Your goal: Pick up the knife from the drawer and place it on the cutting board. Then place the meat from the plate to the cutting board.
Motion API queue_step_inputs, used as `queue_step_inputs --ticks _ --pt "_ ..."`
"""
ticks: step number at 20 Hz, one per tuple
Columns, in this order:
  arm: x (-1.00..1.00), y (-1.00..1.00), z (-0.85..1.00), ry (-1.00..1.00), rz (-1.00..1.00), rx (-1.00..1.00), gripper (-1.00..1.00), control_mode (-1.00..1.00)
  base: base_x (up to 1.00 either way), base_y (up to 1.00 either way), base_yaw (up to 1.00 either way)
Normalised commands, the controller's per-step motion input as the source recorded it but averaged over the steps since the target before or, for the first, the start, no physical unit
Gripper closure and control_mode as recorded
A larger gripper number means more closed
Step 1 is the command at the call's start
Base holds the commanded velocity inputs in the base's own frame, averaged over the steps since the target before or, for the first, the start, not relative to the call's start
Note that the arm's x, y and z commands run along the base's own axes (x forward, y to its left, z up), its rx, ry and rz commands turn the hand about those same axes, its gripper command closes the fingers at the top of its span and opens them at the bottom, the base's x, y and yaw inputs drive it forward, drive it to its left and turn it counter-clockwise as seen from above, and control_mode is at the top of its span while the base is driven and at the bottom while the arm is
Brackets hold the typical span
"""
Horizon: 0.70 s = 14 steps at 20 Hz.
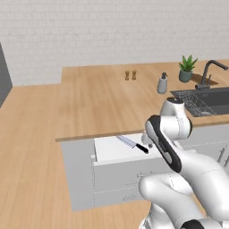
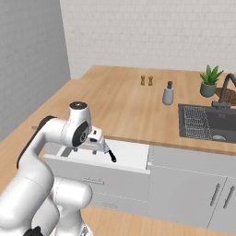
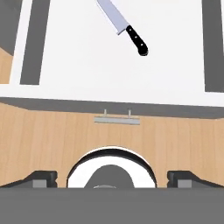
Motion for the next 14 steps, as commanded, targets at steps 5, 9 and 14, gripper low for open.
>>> queue_step_inputs --ticks 5,9,14 --pt "0.03 0.00 -0.42 0.05 0.00 0.00 -1.00 -1.00 0.00 0.00 0.00" --pt "0.00 0.00 -0.44 0.00 0.00 0.00 -1.00 -1.00 0.00 0.00 0.00" --pt "0.38 0.00 -0.12 0.00 0.00 0.00 -1.00 -1.00 0.00 0.00 0.00"
